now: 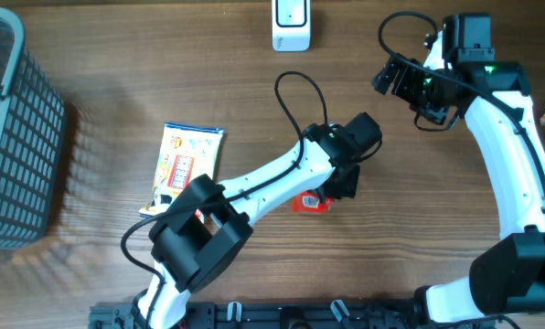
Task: Scan the item barcode
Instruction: 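Lower the red bag onto the table center and release it, then reach the right gripper to the red bag and grasp it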
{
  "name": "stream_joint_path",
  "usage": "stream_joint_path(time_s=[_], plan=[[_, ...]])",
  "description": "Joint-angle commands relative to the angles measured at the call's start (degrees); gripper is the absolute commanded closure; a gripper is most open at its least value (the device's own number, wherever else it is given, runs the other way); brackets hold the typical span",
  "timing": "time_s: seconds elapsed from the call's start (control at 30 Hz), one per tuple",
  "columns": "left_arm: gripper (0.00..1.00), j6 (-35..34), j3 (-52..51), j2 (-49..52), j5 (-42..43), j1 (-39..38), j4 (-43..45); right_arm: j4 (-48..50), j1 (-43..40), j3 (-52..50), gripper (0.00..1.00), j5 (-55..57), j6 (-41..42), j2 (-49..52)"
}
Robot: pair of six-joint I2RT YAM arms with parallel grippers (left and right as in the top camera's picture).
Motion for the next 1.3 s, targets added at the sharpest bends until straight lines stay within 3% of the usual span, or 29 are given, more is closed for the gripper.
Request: stream_joint_path(time_s=[0.0, 0.1, 0.13, 0.3, 0.37, 0.5, 0.73, 0.97, 1.07, 1.2, 1.27], plan=[[0.66, 0.02, -0.07, -7.17, 6.29, 1.42, -0.87, 0.00, 0.13, -0.13, 0.00, 0.74, 0.39, 0.55], [0.30, 0.02, -0.07, -12.63, 7.89, 3.04, -0.90, 0.00, 0.13, -0.13, 0.00, 0.74, 0.42, 0.55], [0.22, 0.02, -0.07, -15.45, 8.55, 4.02, -0.98, 0.00, 0.13, -0.13, 0.00, 0.74, 0.42, 0.55], [0.22, 0.00, -0.07, -25.14, 8.55, 8.96, -3.78, 0.00, 0.13, -0.13, 0.00, 0.74, 0.39, 0.55], [0.00, -0.09, -0.07, -29.22, 4.50, 12.79, -6.82, 0.00, 0.13, -0.13, 0.00, 0.74, 0.39, 0.55], [0.00, -4.76, -0.09, -33.92, -3.56, 21.27, -13.66, 0.00, 0.13, -0.13, 0.00, 0.74, 0.42, 0.55], [0.00, -4.74, -0.24, -33.51, -11.96, 32.26, -25.64, 0.00, 0.13, -0.13, 0.00, 0.74, 0.42, 0.55], [0.00, -4.76, -0.26, -32.92, -20.55, 33.55, -25.88, 5.18, 0.13, -0.13, 0.00, 0.72, 16.94, 0.52], [0.00, -4.81, -0.26, -32.22, -22.01, 33.55, -24.92, 2.99, 0.55, -0.13, 0.00, -1.09, 15.41, 0.72], [0.00, -4.79, -0.31, -29.94, -22.08, 33.55, -22.71, -5.03, 3.56, -0.13, 0.00, -1.38, 4.85, 1.40], [0.00, -4.79, -0.31, -28.68, -22.08, 33.55, -21.20, -7.45, 4.92, -0.13, 0.00, -1.38, 3.72, 1.73]])
